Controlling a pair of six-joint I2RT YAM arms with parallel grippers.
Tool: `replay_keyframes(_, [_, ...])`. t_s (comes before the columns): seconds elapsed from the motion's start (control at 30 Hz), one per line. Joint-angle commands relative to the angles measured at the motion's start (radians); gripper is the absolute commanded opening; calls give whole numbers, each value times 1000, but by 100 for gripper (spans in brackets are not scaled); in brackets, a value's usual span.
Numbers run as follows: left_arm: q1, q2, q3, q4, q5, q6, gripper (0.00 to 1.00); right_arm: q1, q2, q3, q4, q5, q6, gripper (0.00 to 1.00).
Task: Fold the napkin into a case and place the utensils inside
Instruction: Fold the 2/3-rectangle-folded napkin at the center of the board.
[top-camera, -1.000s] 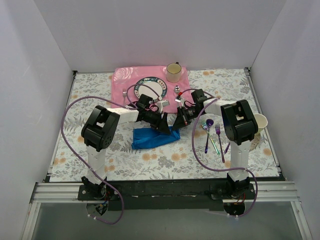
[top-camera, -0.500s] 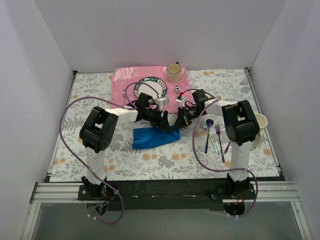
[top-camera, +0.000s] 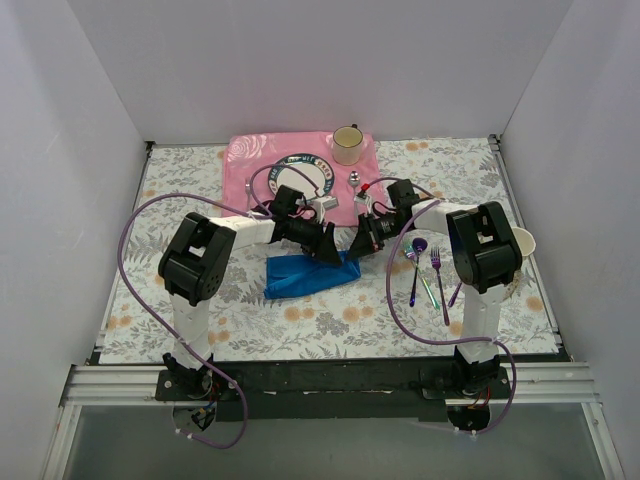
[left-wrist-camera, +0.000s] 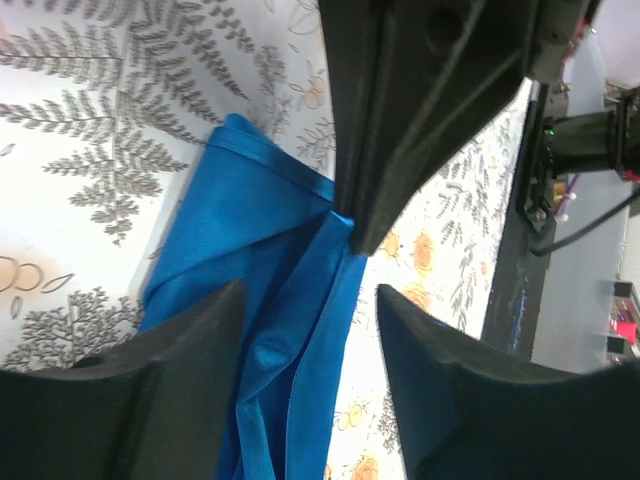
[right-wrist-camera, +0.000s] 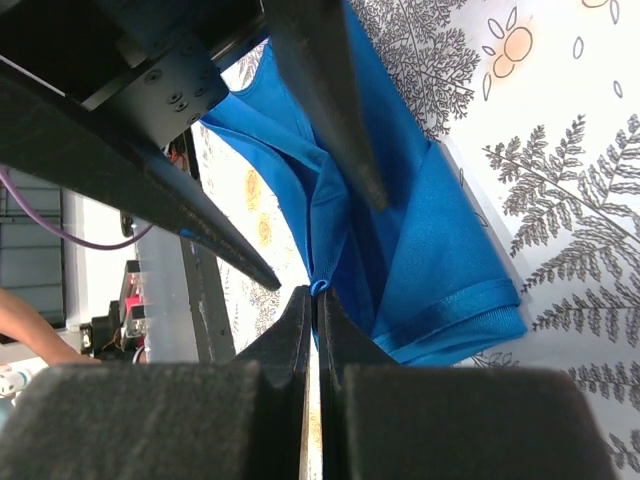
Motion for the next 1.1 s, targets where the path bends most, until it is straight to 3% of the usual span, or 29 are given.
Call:
replay_keyframes(0.0, [1,-36,6,-14,77,1,49,-10,-51,-9,49,-33,14,1])
replay_keyframes(0.17, [-2,-37,8,-9,88,-27,25,-8,-40,-3,52,-15,20,1])
replay_keyframes(0.5, [-2,-57,-54,32,52,-154,3,4,-25,12,17,71,5,2])
replay_keyframes(0.63, [-2,-63,-92,54,23,-225,0,6,-37,20,12,111,6,25])
replay_keyframes(0.8, [-2,-66,-120,76,6,-291,0,7,-74,31,20,163,14,38])
replay_keyframes(0.9, [-2,-60,-121,77,0,-308,0,15,-91,46,12,218,11,38])
replay_keyframes(1.07, [-2,-57,-123,64,-18,-320,0,75,-156,54,-15,364,-44,19])
